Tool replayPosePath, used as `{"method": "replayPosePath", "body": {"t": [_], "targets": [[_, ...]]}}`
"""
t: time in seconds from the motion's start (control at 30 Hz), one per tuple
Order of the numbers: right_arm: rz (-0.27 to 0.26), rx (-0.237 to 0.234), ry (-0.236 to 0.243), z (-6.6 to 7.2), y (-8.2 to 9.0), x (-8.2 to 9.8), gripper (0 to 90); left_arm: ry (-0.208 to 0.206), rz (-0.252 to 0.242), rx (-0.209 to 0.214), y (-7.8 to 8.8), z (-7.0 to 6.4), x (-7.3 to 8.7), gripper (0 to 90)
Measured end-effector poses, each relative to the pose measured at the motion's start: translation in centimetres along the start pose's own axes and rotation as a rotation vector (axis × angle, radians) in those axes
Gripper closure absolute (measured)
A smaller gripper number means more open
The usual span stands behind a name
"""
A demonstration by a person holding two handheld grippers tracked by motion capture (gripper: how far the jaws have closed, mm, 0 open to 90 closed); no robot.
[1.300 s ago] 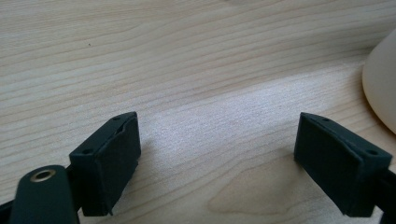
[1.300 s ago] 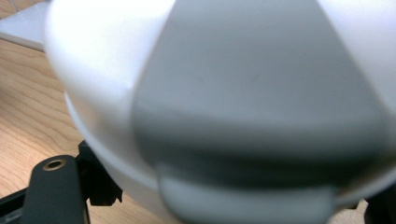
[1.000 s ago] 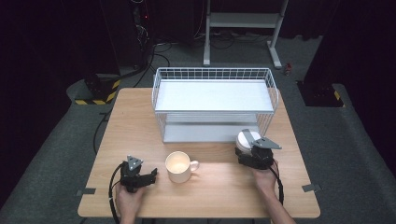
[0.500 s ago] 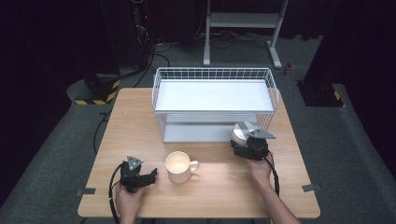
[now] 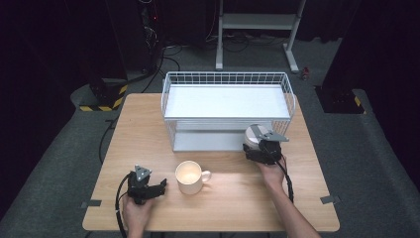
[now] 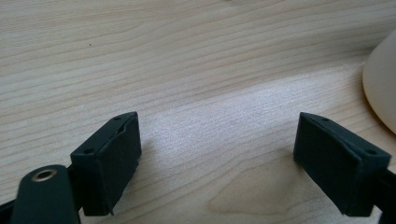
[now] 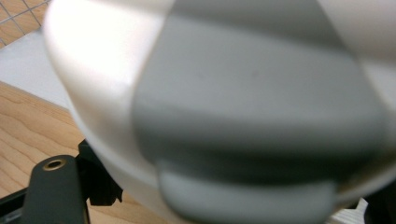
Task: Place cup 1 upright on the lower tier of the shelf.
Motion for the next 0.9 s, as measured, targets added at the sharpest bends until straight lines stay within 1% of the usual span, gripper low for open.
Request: {"method": "replayPosePath", "body": {"t": [0.33, 0.53, 0.57, 0.67, 0.7, 0.9], "targets": [[0.002, 0.006, 0.001, -0.1, -1.0, -0.6, 18.8, 0.001, 0.000, 0.000, 0.0, 0.0, 0.0, 15.6], [-0.026, 0.015, 0.005, -0.3, -1.6, -0.7, 18.9, 0.000, 0.000, -0.001, 0.0, 0.0, 0.0, 15.6], [-0.027, 0.024, 0.001, -0.3, -1.7, -0.8, 18.9, 0.002, 0.001, 0.001, 0.0, 0.0, 0.0, 15.6], [-0.019, 0.028, 0.000, -0.3, -1.9, -0.9, 18.8, 0.000, 0.000, -0.001, 0.0, 0.0, 0.0, 15.6], [-0.010, 0.029, 0.011, -0.4, -2.1, -1.2, 18.8, 0.002, -0.001, 0.000, 0.0, 0.0, 0.0, 15.6], [-0.004, 0.034, 0.012, -0.5, -2.4, -1.4, 18.4, 0.002, -0.001, 0.000, 0.0, 0.0, 0.0, 15.6]]}}
Point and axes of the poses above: each handheld gripper's, and its own axes: y roughly backward along the jaws, x roughly out of its underside, z roughly to its left, the point moved 1 cm from there along -y, roughly forward along the jaws, and after that the axes turned 7 degrees about x, right-handed, at the moved point
